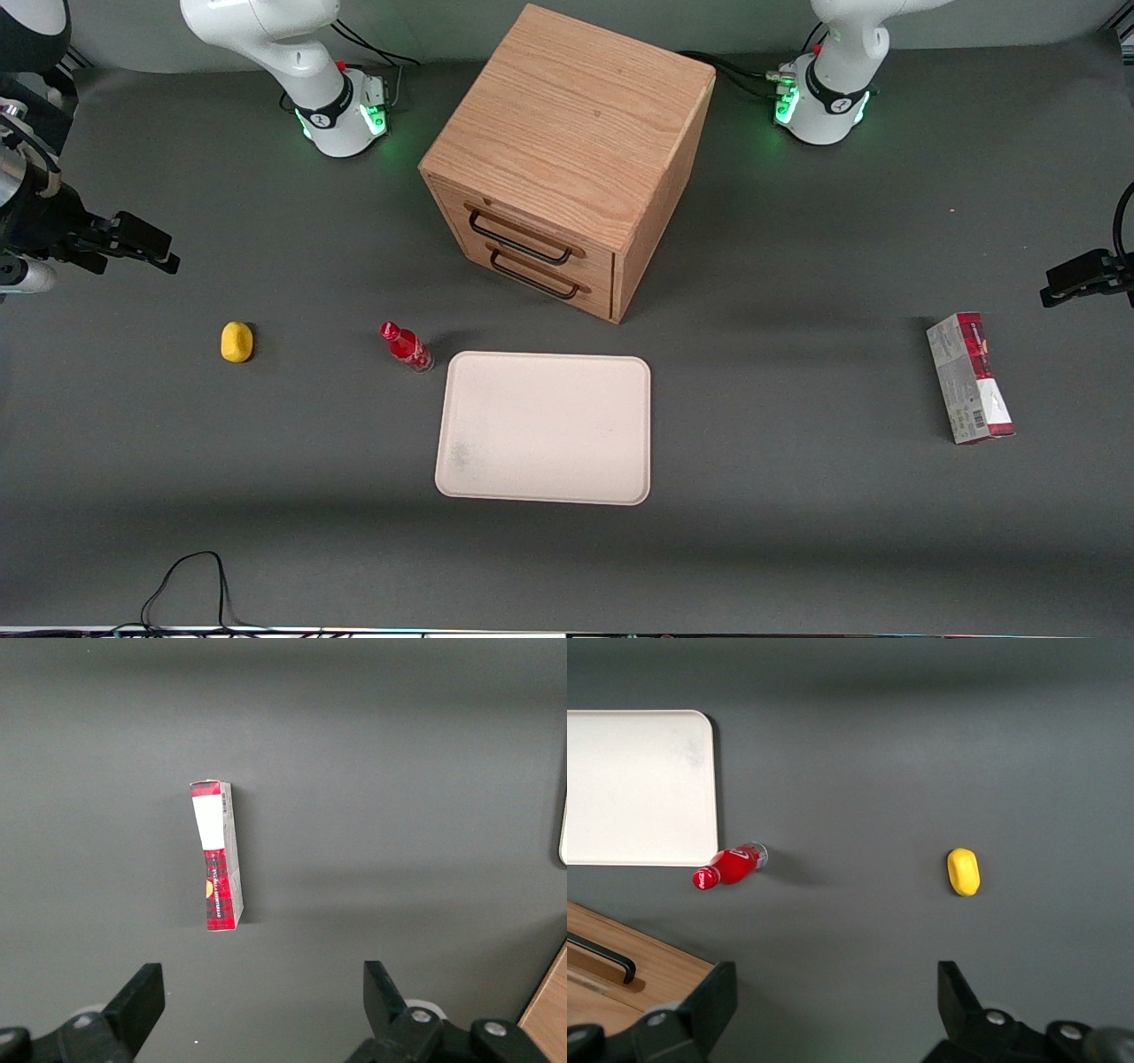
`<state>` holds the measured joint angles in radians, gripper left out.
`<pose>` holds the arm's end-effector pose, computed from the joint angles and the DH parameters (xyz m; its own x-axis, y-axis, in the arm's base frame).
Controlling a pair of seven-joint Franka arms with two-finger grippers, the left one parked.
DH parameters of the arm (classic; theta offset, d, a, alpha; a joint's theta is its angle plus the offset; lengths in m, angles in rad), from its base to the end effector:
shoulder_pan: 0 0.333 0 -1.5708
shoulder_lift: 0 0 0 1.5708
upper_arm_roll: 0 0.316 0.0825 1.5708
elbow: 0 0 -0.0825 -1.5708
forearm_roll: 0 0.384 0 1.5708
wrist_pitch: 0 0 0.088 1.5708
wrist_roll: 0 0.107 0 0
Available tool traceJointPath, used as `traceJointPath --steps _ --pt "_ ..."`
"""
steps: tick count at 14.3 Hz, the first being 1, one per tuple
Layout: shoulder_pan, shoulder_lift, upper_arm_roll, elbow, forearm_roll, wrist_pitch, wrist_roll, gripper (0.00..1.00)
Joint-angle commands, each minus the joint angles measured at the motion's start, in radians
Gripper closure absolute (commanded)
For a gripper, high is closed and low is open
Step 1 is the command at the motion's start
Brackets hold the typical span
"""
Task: Place coke bottle on tray
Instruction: 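Move the right gripper down to the red Coca-Cola bottle lying by the tray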
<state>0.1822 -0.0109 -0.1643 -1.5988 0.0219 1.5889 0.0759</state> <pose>0.5524 0.0117 0.6188 0.9983 -0.0583 -0.0010 -0.0583 -0.9980 -0.0237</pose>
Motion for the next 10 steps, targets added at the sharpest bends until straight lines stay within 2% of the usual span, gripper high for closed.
traceJointPath --steps 1,5,10 --pt "0.002 -0.001 -0.006 -0.001 0.023 -0.012 0.004 0.0" --pt "0.005 0.006 0.021 -0.001 0.019 0.032 0.014 0.0" --pt "0.005 0.121 0.179 -0.032 0.026 0.161 0.096 0.0"
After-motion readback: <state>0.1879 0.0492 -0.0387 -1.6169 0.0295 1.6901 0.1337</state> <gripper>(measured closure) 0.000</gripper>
